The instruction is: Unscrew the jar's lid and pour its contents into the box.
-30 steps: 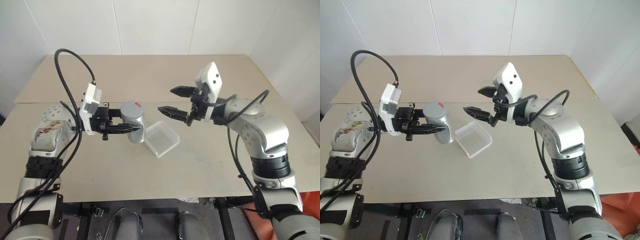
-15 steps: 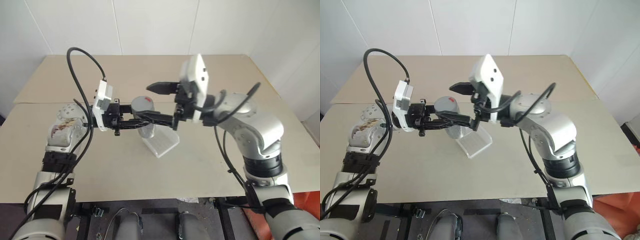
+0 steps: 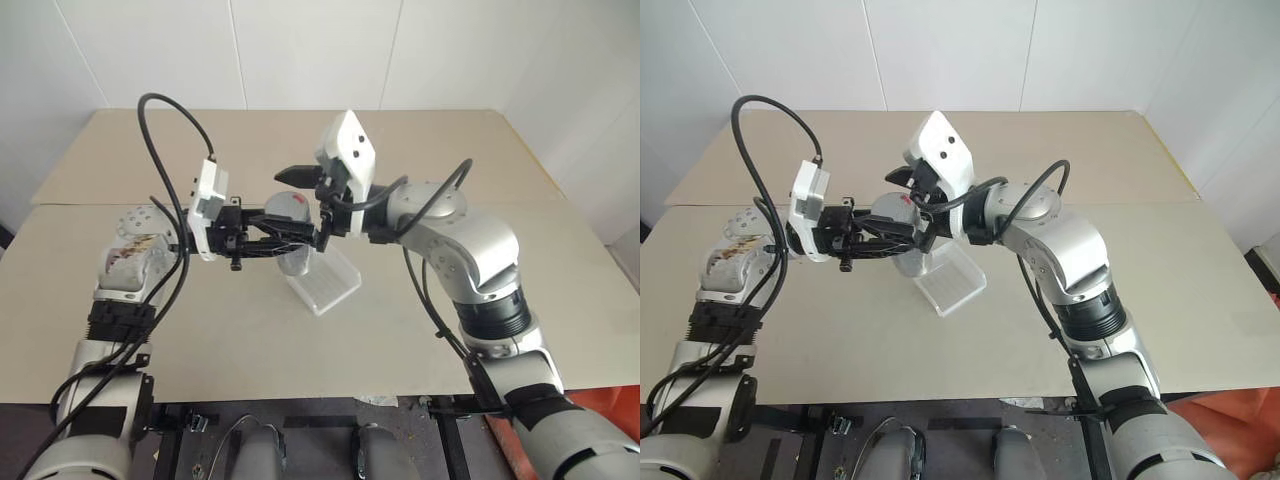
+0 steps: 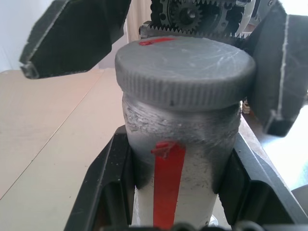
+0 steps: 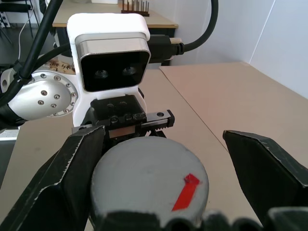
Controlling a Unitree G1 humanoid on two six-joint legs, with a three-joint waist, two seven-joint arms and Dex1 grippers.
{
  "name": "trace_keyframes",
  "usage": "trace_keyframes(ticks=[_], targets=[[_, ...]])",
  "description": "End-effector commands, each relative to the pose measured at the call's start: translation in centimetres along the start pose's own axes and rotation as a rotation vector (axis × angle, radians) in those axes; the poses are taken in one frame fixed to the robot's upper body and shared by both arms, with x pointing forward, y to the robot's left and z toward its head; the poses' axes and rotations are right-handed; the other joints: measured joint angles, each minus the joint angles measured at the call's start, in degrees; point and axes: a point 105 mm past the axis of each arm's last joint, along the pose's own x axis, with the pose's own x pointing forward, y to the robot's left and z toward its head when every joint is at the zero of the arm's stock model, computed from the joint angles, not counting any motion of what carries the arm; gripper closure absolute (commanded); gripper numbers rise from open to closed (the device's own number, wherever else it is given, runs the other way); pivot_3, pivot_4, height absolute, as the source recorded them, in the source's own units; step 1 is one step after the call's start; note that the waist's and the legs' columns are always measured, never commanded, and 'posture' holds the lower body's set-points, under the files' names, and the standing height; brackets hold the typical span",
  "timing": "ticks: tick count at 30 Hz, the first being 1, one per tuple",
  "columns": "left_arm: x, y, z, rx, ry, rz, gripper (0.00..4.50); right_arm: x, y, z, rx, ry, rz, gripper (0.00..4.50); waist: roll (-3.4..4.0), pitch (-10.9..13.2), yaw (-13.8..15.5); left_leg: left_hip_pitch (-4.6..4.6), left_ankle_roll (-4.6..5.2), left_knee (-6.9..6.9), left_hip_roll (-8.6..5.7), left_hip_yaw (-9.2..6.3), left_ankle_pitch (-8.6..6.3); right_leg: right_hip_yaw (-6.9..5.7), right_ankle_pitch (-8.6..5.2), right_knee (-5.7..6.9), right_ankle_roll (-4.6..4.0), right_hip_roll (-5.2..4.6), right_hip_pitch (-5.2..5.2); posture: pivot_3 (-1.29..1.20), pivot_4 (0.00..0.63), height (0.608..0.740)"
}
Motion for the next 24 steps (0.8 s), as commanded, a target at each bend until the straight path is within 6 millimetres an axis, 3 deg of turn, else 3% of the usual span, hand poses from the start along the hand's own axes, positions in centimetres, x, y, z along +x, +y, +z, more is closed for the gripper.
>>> trace_keyframes(ticks=[1, 24], targets=[[-0.4, -0.2, 1.2, 0.060, -0.008, -0.015, 2.59, -1.7, -1.2, 1.4, -0.053, -0.044, -0.066, 0.04, 0.00, 0.00, 0.02, 0.00, 0.00, 0.00, 0.00, 0.00, 0.00, 0.00, 0.00, 0.00, 0.00, 0.00, 0.00, 0.00, 0.150, 0.740], [-0.9, -0.4, 1.0, 0.049, 0.000, -0.015, 2.59, -4.6, -0.6, 0.9, -0.073, -0.031, -0.067, 0.04, 0.00, 0.00, 0.03, 0.00, 0.00, 0.00, 0.00, 0.00, 0.00, 0.00, 0.00, -0.02, 0.00, -0.01, 0.01, 0.00, 0.150, 0.740]])
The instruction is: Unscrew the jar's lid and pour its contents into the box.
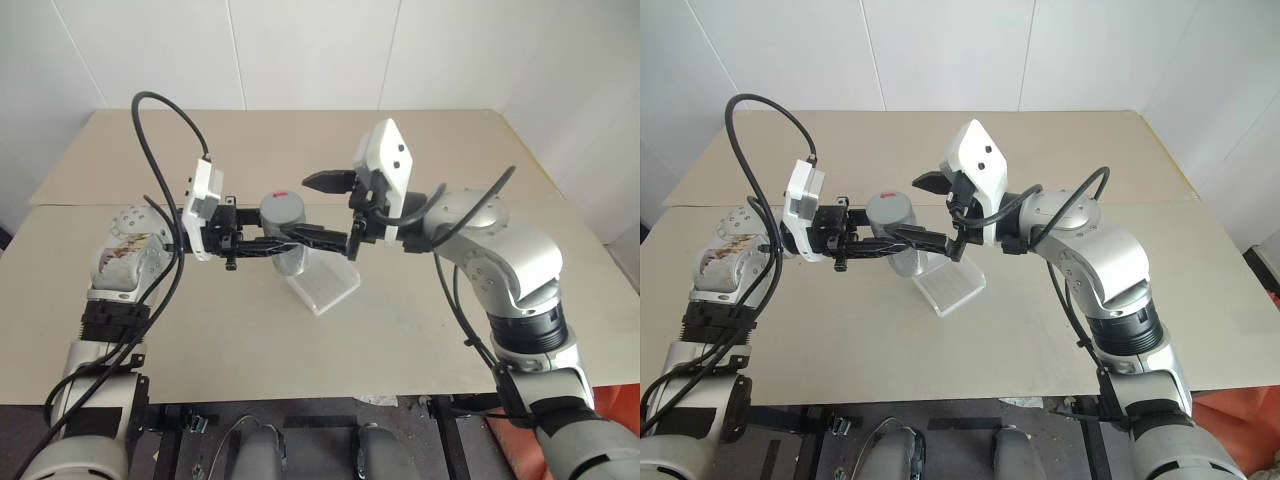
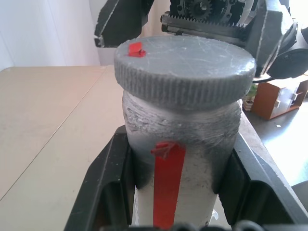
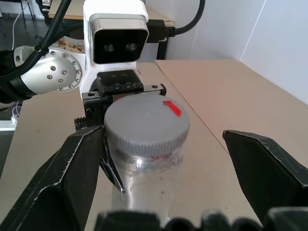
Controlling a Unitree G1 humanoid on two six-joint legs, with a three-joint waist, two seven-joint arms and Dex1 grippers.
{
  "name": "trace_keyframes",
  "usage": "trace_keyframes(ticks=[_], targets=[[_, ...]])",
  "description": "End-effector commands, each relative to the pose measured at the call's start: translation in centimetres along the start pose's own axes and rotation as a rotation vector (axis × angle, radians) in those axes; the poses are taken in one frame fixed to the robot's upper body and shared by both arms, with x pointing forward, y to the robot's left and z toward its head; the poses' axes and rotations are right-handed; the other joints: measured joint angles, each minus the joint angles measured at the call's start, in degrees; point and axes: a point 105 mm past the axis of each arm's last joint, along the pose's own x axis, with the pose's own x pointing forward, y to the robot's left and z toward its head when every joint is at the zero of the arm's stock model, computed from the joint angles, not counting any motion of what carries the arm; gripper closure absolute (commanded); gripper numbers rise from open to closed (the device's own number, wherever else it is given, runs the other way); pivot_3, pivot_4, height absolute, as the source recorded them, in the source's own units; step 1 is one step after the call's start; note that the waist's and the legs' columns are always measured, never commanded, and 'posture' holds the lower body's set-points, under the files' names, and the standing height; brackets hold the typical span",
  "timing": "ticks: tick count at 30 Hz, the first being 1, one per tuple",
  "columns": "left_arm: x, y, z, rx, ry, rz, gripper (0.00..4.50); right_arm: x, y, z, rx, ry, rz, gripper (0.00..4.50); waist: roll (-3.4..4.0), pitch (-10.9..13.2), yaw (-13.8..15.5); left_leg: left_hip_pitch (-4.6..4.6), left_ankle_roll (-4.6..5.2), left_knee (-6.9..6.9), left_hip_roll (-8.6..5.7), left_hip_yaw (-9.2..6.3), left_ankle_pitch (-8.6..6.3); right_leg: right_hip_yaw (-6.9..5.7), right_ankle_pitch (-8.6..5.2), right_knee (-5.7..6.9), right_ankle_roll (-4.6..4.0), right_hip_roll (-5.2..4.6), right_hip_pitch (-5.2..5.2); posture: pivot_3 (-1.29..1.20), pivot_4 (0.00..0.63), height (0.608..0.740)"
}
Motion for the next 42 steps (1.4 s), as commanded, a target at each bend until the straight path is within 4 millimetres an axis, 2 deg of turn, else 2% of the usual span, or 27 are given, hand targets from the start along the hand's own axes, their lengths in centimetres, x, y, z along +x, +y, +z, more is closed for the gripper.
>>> trace_keyframes(ticks=[1, 6, 9, 15, 21, 31, 37, 42], targets=[[-0.2, -0.4, 1.2, 0.052, -0.015, -0.026, 2.59, -1.3, -0.7, 1.6, -0.043, -0.050, -0.049, 0.04, 0.00, 0.00, 0.00, 0.00, 0.00, 0.00, 0.00, 0.00, 0.00, 0.00, 0.00, 0.00, 0.00, 0.00, 0.00, 0.00, 0.150, 0.740], [-0.3, -0.5, 1.2, 0.052, -0.013, -0.028, 2.59, -1.9, -0.8, 1.5, -0.043, -0.050, -0.055, 0.04, 0.00, 0.00, 0.00, 0.00, 0.00, 0.00, 0.00, 0.00, 0.00, 0.00, 0.00, 0.00, 0.00, 0.00, 0.00, 0.00, 0.150, 0.740], [-0.3, -0.5, 1.3, 0.051, -0.012, -0.030, 2.59, -2.1, 0.1, 1.9, -0.046, -0.069, 0.004, 0.04, 0.00, 0.00, 0.02, 0.00, 0.00, 0.00, 0.00, 0.00, 0.00, 0.00, 0.00, -0.01, 0.00, 0.00, 0.00, 0.00, 0.150, 0.740], [-0.1, -0.4, 1.4, 0.053, -0.014, -0.032, 2.59, -1.2, 2.0, 2.5, -0.048, -0.109, 0.106, 0.04, 0.00, 0.00, -0.13, 0.00, 0.00, 0.00, 0.01, -0.01, 0.00, 0.00, 0.00, 0.00, 0.00, 0.02, 0.00, 0.00, 0.150, 0.740], [0.3, -0.5, 1.3, 0.057, -0.015, -0.042, 2.59, 0.2, 2.6, 2.8, -0.045, -0.123, 0.136, 0.04, 0.00, 0.00, -0.06, 0.00, 0.00, 0.01, 0.01, 0.00, 0.00, 0.00, 0.00, 0.00, 0.00, 0.01, 0.00, 0.00, 0.150, 0.740], [0.4, -0.5, 1.3, 0.057, -0.016, -0.050, 2.59, 2.8, 1.7, 2.7, -0.069, -0.094, 0.069, 0.04, 0.00, 0.00, -0.03, 0.00, 0.00, 0.00, 0.00, 0.00, 0.00, 0.00, 0.00, 0.01, 0.00, 0.01, -0.01, 0.00, 0.150, 0.740], [0.3, -0.6, 1.3, 0.059, -0.011, -0.050, 2.59, 3.2, 0.9, 2.2, -0.055, -0.076, 0.030, 0.04, 0.00, 0.00, -0.03, 0.00, 0.00, 0.01, 0.00, 0.00, 0.00, 0.00, 0.00, 0.02, 0.00, 0.01, 0.00, 0.00, 0.150, 0.740], [0.1, -0.7, 1.3, 0.058, -0.007, -0.048, 2.59, 2.6, 0.5, 2.2, -0.052, -0.076, 0.019, 0.04, 0.00, 0.00, -0.03, 0.00, 0.00, 0.00, 0.00, 0.00, 0.00, 0.00, 0.00, 0.02, 0.00, 0.01, -0.01, 0.00, 0.150, 0.740]])
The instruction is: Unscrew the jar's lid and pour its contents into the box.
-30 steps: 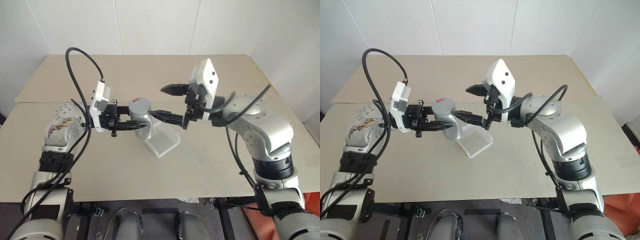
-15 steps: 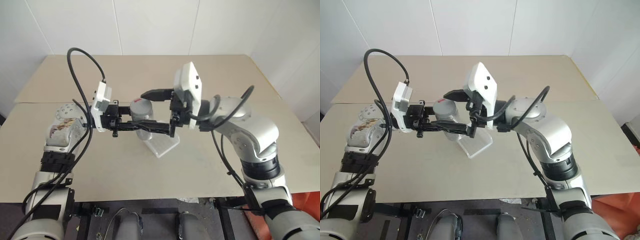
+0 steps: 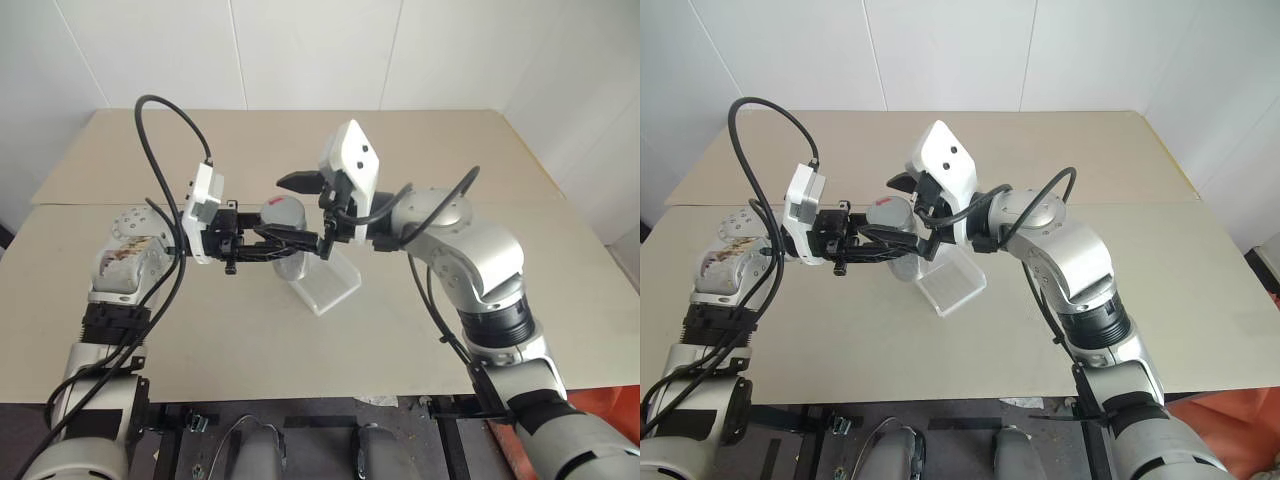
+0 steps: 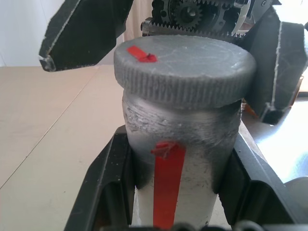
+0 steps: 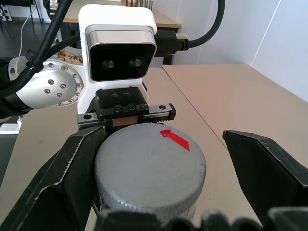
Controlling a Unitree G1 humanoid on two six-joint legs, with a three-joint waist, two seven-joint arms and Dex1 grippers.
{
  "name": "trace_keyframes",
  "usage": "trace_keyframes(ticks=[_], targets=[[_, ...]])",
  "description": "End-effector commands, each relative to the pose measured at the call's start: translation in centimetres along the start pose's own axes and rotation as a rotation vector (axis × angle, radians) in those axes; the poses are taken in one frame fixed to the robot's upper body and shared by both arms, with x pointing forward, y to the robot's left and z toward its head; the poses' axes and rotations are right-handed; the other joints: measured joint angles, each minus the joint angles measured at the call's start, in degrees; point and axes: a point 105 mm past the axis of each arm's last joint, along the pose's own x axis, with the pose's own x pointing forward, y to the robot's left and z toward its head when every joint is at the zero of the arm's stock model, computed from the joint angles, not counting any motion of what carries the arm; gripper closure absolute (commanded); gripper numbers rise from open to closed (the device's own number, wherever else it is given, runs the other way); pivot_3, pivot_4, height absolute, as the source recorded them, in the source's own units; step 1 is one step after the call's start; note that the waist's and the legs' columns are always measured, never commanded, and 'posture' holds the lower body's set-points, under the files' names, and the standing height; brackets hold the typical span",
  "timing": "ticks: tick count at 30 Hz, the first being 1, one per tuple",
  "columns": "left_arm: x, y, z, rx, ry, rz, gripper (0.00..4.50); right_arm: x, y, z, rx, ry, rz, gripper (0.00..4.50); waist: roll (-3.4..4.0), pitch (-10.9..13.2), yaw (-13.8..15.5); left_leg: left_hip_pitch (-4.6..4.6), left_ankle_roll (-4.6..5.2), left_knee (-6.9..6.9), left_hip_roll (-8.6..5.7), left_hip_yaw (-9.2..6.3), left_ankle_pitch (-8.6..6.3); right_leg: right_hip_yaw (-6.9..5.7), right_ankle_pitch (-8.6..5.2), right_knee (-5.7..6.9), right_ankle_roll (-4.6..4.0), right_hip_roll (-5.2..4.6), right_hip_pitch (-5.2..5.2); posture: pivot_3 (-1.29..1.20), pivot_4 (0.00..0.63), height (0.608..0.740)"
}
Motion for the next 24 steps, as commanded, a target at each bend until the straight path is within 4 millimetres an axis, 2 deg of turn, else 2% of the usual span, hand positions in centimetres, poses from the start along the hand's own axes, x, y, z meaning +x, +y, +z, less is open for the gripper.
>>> trace_keyframes(ticks=[1, 14, 24], targets=[[-0.1, -0.2, 1.3, 0.059, -0.004, -0.016, 2.59, -0.7, -0.4, 1.6, -0.055, -0.050, -0.015, 0.04, 0.00, 0.00, 0.00, 0.00, 0.00, 0.00, 0.00, 0.00, 0.00, 0.00, 0.00, 0.00, 0.00, 0.00, 0.00, 0.00, 0.150, 0.740], [-0.4, -0.2, 1.3, 0.059, 0.000, -0.016, 2.59, -2.6, -0.8, 1.2, -0.070, -0.034, -0.031, 0.04, 0.00, 0.00, 0.01, 0.00, 0.00, 0.00, 0.00, 0.00, 0.00, 0.00, 0.00, 0.00, 0.00, 0.00, 0.00, 0.00, 0.150, 0.740], [-0.5, -0.3, 1.3, 0.061, -0.002, -0.017, 2.59, -2.8, 0.5, 1.5, -0.073, -0.051, 0.030, 0.04, 0.00, 0.00, 0.00, 0.00, 0.00, 0.00, 0.00, 0.00, 0.00, 0.00, 0.00, 0.00, 0.00, 0.00, 0.00, 0.00, 0.150, 0.740]])
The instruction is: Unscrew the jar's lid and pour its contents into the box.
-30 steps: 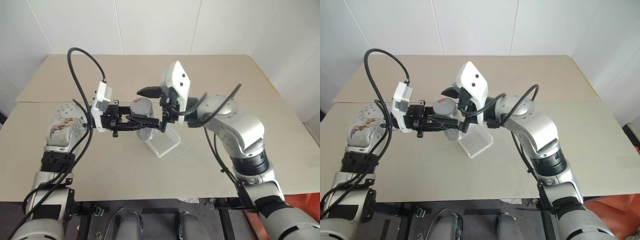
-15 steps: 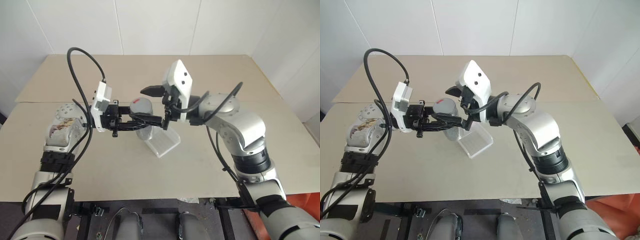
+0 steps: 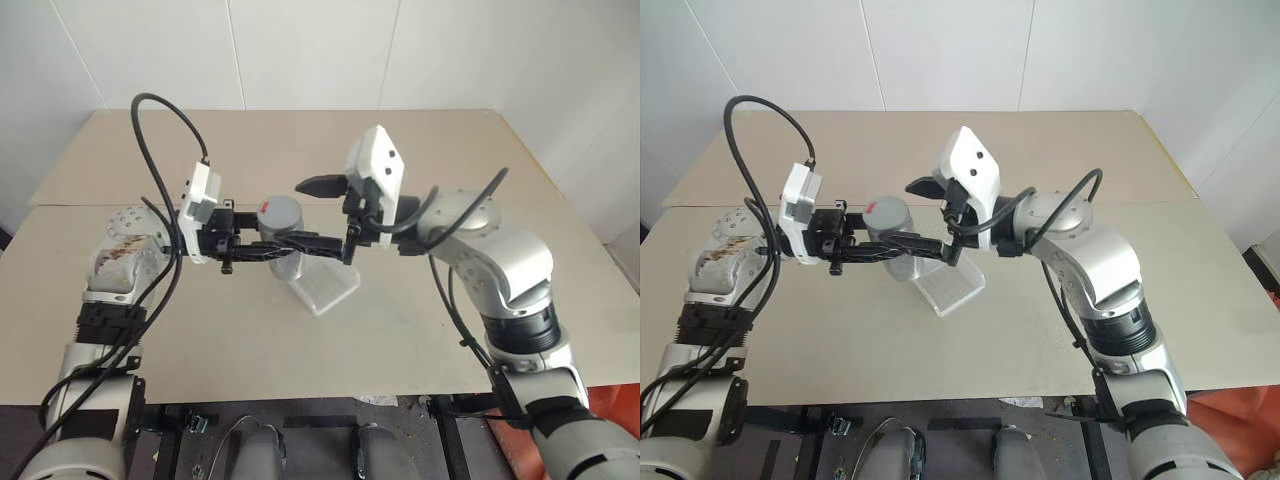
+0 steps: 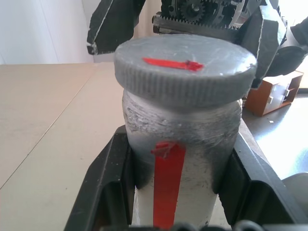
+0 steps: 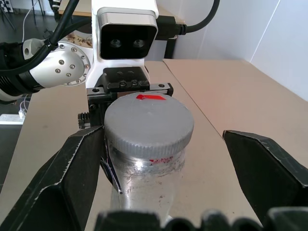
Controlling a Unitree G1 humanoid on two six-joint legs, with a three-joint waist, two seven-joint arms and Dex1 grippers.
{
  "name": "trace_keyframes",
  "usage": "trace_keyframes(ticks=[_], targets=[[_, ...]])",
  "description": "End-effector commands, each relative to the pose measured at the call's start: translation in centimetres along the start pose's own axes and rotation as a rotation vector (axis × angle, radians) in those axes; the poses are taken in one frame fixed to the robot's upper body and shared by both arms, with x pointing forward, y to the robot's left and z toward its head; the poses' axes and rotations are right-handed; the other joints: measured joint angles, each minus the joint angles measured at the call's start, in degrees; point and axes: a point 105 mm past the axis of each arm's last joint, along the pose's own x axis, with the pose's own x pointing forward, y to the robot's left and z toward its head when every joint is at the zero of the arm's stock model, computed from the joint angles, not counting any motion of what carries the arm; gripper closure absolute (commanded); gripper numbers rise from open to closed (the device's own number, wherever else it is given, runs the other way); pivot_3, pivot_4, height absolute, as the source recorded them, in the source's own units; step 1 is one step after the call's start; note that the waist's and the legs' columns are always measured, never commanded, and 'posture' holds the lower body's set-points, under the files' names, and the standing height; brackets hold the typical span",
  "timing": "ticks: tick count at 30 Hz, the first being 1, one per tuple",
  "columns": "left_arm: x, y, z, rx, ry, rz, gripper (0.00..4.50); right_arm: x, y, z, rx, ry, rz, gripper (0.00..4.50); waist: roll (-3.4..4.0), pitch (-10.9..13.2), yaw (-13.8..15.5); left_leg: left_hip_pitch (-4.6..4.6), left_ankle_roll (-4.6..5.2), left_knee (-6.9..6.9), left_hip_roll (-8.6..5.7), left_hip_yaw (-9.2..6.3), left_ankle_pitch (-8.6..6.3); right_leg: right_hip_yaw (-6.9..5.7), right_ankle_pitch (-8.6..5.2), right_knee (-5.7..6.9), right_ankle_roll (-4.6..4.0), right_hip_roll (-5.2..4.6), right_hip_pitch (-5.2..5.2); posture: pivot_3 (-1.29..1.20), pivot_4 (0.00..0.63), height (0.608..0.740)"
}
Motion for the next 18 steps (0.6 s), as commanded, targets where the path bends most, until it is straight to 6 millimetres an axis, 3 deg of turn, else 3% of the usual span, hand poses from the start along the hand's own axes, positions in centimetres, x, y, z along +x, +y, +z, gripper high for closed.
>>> trace_keyframes(ticks=[1, 18], targets=[[0.0, -0.3, 1.2, 0.057, -0.018, -0.018, 2.59, -0.2, 0.4, 1.8, -0.045, -0.066, 0.010, 0.04, 0.00, 0.00, -0.01, 0.00, 0.00, 0.00, 0.00, 0.00, 0.00, 0.00, 0.00, 0.00, 0.00, 0.00, 0.00, 0.00, 0.150, 0.740], [0.1, -0.8, 1.1, 0.060, -0.016, -0.023, 2.59, 1.7, 1.1, 1.9, 0.015, -0.079, 0.052, 0.04, 0.00, 0.00, -0.01, 0.00, 0.00, 0.00, 0.00, 0.00, 0.00, 0.00, 0.00, 0.00, 0.00, 0.00, 0.00, 0.00, 0.150, 0.740]])
